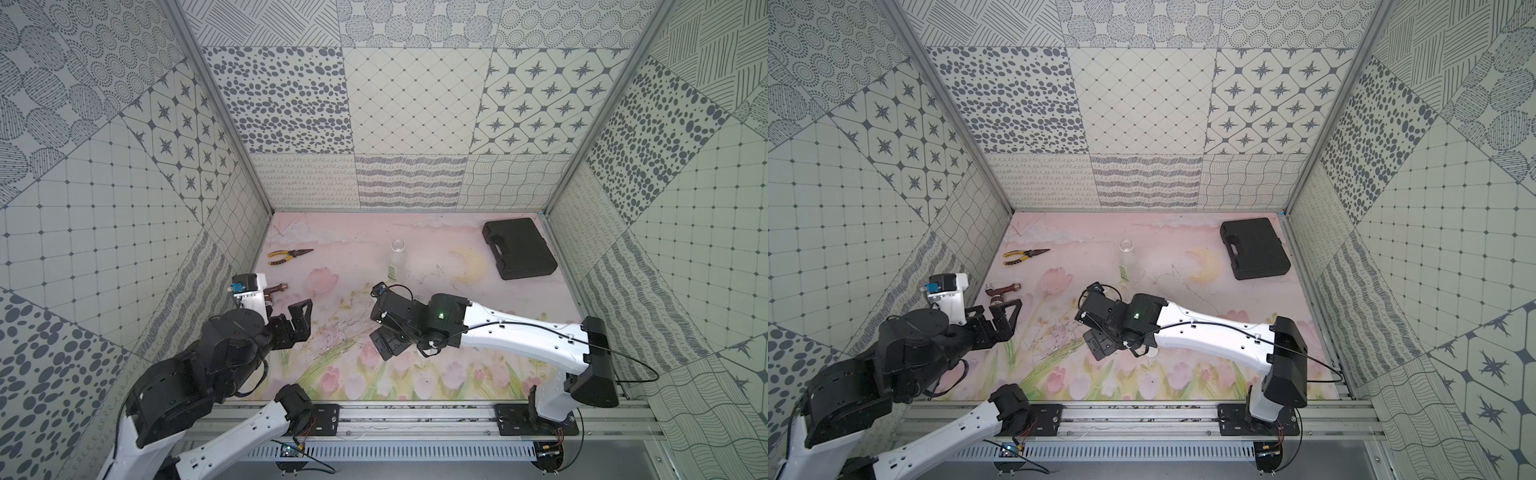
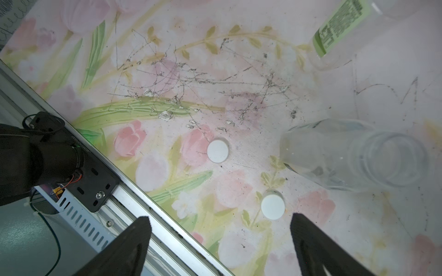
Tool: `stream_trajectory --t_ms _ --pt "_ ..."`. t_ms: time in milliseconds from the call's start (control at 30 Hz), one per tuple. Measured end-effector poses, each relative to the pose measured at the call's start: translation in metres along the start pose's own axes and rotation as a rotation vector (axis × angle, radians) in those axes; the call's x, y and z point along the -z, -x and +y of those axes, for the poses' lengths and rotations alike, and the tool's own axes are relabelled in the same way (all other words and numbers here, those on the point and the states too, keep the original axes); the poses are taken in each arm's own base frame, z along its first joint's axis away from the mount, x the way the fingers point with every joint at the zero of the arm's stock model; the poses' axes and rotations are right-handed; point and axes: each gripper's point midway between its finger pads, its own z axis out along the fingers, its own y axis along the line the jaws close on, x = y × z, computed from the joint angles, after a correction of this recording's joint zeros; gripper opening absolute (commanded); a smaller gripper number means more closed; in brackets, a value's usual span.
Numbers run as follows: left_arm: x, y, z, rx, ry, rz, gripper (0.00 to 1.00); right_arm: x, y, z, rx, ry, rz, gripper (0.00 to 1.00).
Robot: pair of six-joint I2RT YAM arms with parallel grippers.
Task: Screw on the bottle caps
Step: Pick up the bottle cap from the center of the board.
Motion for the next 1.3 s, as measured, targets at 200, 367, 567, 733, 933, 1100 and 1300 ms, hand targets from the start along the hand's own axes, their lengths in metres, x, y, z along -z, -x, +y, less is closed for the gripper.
stream_trajectory --t_ms 200,367,567,733,933,1100,1300 --pt "0.011 -0.008 0.020 0.023 -0.003 -0.057 1.00 -0.038 -0.009 0.017 -0.018 0.017 0.104 0.87" --pt "0.009 -0.015 0.026 0.014 0.001 -0.066 1.00 -0.072 -0.025 0.018 -0.052 -0.001 0.201 0.79" --pt "0.004 -0.026 0.029 -0.014 0.002 -0.061 1.00 -0.101 -0.037 0.015 -0.070 -0.027 0.272 0.73" --pt "0.001 -0.029 0.028 -0.032 -0.003 -0.056 1.00 -0.114 -0.039 0.009 -0.088 -0.035 0.304 0.66" --pt "-0.001 -0.032 0.028 -0.052 -0.005 -0.047 1.00 -0.127 -0.035 -0.001 -0.113 -0.036 0.324 0.58" --pt "-0.002 -0.033 0.027 -0.059 -0.005 -0.044 1.00 -0.139 -0.039 -0.008 -0.117 -0.041 0.355 0.56" --pt "-0.002 -0.034 0.027 -0.063 -0.004 -0.042 1.00 -0.146 -0.043 -0.005 -0.111 -0.032 0.378 0.56"
